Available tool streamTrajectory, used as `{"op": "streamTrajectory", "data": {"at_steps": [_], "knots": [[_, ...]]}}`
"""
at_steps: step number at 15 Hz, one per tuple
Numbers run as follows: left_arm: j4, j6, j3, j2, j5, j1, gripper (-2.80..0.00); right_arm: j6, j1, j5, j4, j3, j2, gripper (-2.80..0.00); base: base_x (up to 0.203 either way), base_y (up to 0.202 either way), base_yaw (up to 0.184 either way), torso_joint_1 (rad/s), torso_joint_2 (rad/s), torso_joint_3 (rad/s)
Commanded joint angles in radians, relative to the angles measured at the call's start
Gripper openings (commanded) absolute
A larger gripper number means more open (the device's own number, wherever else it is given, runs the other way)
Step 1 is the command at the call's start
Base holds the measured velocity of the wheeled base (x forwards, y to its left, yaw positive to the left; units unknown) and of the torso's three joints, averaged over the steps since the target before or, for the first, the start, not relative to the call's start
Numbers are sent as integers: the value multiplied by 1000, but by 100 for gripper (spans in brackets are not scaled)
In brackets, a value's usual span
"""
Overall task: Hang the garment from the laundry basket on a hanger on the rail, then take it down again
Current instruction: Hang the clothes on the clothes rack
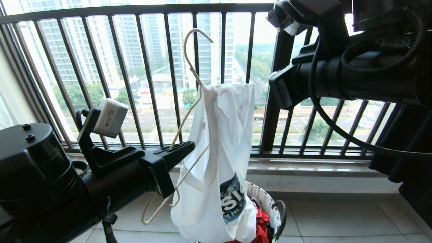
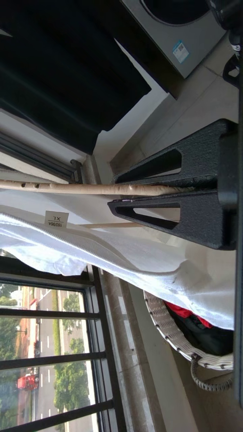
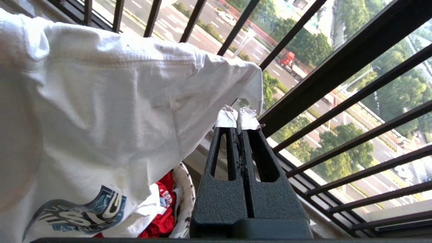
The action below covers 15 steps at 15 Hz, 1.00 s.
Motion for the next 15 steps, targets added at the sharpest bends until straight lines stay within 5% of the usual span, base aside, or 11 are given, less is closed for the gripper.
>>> {"op": "streamTrajectory", "data": {"at_steps": [1, 4, 5, 9, 15], "knots": [[-6, -8, 5, -15, -4, 4, -280, -76, -3, 26, 12, -62, 31, -280, 0, 0, 0, 0, 0, 0], [-6, -28, 21, -52, -102, 27, -280, -103, -16, 157, 136, -148, 42, -280, 0, 0, 0, 0, 0, 0], [-5, -53, 24, -71, -156, 55, -280, -105, -30, 216, 183, -181, 42, 0, 0, 0, 0, 0, 0, 0], [-4, -83, 45, -99, -271, 110, -280, -116, -103, 363, 330, -289, 73, 0, 0, 0, 0, 0, 0, 0], [-4, -83, 82, -108, -396, 157, -280, -278, -160, 623, 321, -297, 99, 0, 0, 0, 0, 0, 0, 0]]}}
